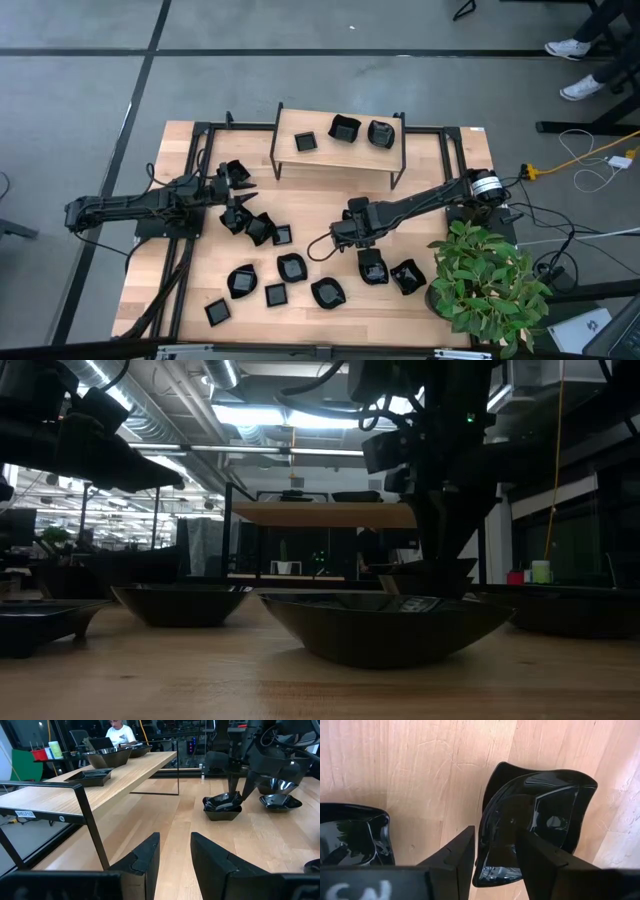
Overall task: Pick & Place Mini shaped plates
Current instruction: Stack the leaf-shaped plate on top of the leaf-shaped plate on the shelf
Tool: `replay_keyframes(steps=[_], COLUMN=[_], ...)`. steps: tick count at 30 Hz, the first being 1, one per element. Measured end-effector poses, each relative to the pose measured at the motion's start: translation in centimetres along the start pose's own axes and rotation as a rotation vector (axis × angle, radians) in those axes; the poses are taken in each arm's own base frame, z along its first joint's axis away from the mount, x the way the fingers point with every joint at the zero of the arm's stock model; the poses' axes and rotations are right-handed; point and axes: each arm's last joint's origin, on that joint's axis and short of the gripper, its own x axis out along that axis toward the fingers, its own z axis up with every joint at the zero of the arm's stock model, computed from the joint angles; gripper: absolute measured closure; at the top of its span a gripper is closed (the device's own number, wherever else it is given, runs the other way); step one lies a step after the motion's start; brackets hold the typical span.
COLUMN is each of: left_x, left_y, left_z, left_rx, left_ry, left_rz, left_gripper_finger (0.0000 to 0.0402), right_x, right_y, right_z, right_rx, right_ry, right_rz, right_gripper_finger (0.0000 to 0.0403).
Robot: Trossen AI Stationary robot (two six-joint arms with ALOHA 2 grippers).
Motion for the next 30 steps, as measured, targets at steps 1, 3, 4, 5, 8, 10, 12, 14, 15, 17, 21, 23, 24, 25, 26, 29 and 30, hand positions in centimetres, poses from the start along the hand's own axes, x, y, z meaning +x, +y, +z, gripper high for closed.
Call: replay_keyframes(steps=[1,3,4,5,8,10,12,14,15,17,21,23,24,25,26,29,30], left_x=[0.0,0.0,0.0,0.0,0.0,0.0,0.0,0.0,0.0,0.0,0.0,0.0,0.0,0.0,0.0,0.0,0.0], left_y=[0.0,0.0,0.0,0.0,0.0,0.0,0.0,0.0,0.0,0.0,0.0,0.0,0.0,0.0,0.0,0.0,0.0], left_z=[0.0,0.0,0.01,0.0,0.01,0.0,0.0,0.01,0.0,0.01,0.01,0.0,0.01,0.01,0.0,0.0,0.01], left_rx=[0.0,0.0,0.0,0.0,0.0,0.0,0.0,0.0,0.0,0.0,0.0,0.0,0.0,0.0,0.0,0.0,0.0], left_ry=[0.0,0.0,0.0,0.0,0.0,0.0,0.0,0.0,0.0,0.0,0.0,0.0,0.0,0.0,0.0,0.0,0.0], left_rz=[0.0,0.0,0.0,0.0,0.0,0.0,0.0,0.0,0.0,0.0,0.0,0.0,0.0,0.0,0.0,0.0,0.0], left_gripper_finger=[0.0297,0.0297,0.0297,0.0297,0.0297,0.0297,0.0297,0.0297,0.0297,0.0297,0.0297,0.0297,0.0297,0.0297,0.0297,0.0297,0.0297], right_x=[0.0,0.0,0.0,0.0,0.0,0.0,0.0,0.0,0.0,0.0,0.26,0.48,0.62,0.83,0.89,0.99,0.96], right_y=[0.0,0.0,0.0,0.0,0.0,0.0,0.0,0.0,0.0,0.0,0.06,0.1,0.14,0.18,0.19,0.22,0.21], right_z=[0.0,0.0,0.0,0.0,0.0,0.0,-0.01,-0.04,-0.05,-0.04,-0.01,0.0,-0.02,0.06,0.14,0.17,0.22], right_rx=[0.0,-0.001,-0.002,-0.002,-0.002,-0.002,-0.002,-0.003,-0.004,-0.004,-0.005,-0.007,-0.008,-0.009,-0.008,-0.009,-0.007], right_ry=[0.0,0.0,0.0,0.0,0.0,0.0,0.001,0.004,0.005,0.004,0.013,0.02,0.027,0.029,0.024,0.025,0.02], right_rz=[0.0,0.0,0.0,0.0,0.0,0.0,0.0,0.0,0.0,0.0,0.0,0.0,0.0,0.0,0.0,0.0,0.0], right_gripper_finger=[0.0265,0.0265,0.0265,0.0265,0.0265,0.0265,0.0265,0.0265,0.0265,0.0265,0.0265,0.0265,0.0265,0.0265,0.0265,0.0265,0.0265])
